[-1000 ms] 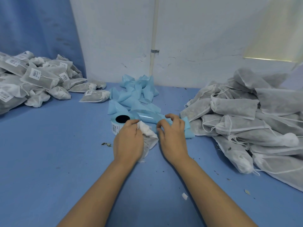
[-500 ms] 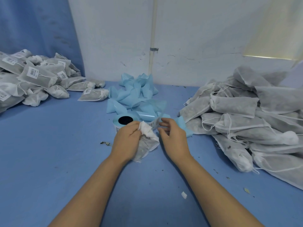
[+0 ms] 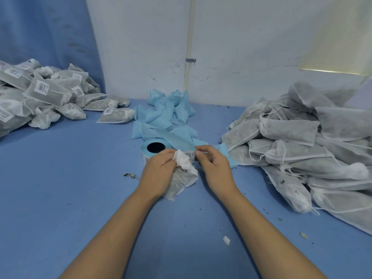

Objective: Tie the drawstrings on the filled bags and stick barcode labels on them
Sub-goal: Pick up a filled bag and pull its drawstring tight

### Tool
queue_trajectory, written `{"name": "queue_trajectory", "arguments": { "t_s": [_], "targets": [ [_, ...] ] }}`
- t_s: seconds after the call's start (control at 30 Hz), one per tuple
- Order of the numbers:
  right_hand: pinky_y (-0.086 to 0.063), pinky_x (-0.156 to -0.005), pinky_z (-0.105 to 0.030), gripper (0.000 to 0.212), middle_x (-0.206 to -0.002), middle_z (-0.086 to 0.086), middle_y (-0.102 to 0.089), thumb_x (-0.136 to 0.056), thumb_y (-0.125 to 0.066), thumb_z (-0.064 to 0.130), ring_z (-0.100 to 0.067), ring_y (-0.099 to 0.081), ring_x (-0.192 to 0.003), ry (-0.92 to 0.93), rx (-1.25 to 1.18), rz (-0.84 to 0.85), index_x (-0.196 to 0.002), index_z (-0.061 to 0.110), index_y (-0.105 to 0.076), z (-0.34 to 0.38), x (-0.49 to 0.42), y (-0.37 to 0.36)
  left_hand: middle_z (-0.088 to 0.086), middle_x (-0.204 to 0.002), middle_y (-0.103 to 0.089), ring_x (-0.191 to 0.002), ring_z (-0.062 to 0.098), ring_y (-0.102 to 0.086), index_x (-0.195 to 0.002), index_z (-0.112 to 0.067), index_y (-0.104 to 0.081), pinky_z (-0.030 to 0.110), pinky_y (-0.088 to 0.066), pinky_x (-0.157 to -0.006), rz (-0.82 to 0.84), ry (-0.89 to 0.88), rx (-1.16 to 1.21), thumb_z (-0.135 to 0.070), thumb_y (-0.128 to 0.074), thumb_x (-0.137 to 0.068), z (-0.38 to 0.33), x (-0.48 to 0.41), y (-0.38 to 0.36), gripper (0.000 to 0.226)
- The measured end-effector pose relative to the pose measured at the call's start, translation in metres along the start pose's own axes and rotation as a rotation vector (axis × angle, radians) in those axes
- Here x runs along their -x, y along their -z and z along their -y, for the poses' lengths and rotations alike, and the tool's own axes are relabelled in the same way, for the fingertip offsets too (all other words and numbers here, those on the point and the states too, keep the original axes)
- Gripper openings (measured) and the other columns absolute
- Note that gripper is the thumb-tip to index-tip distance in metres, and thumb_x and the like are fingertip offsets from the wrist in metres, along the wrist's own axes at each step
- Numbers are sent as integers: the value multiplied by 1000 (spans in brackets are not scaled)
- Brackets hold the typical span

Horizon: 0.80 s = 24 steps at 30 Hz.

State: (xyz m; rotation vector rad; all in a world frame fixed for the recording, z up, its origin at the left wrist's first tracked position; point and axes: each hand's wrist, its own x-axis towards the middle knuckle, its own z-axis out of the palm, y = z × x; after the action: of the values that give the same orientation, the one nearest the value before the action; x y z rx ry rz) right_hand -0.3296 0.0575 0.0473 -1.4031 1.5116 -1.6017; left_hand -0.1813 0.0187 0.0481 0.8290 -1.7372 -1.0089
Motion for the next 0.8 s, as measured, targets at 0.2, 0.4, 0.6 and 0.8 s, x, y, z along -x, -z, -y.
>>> {"name": "queue_trajectory", "arguments": {
  "t_s": [0.2, 0.4, 0.6, 0.8],
  "targets": [
    [-48, -73, -17, 13, -84, 7, -71, -94, -58, 14, -2, -62, -76, -50, -41, -161, -87, 22, -65, -1, 0, 3, -20, -61, -51, -59, -2, -44, -49, -33, -52, 18, -32, -59, -34, 29, 19, 8, -41, -79, 2, -1, -1, 51],
    [-49, -58, -15, 12, -75, 1, -64, -93, -58, 10, 2, -58, -62, -83, -136, -443, -92, 15, -69, -1, -3, 8, -22, -66, -51, -64, -3, -47, -55, -34, -44, 15, -32, -60, -156, 45, -46, 7, -41, -87, 3, -1, -6, 52],
    [-50, -75, -13, 16, -86, 11, -72, -89, -64, 10, 2, -65, -80, -81, -201, -394, -87, 24, -71, 5, -1, 6, -12, -131, -51, -118, 0, -46, -127, -14, -57, 4, -34, -92, -172, 77, 14, 0, -42, -94, -8, -1, -22, 39],
    [-50, -76, -13, 27, -73, 4, -66, -89, -63, 0, -2, -61, -70, -144, -395, -386, -110, 16, -61, 7, -1, 2, -9, -130, -58, -122, 1, -51, -124, -31, -54, 16, -38, -103, -135, 25, 283, -1, -48, -95, -17, 4, -29, 42]
  ]
}}
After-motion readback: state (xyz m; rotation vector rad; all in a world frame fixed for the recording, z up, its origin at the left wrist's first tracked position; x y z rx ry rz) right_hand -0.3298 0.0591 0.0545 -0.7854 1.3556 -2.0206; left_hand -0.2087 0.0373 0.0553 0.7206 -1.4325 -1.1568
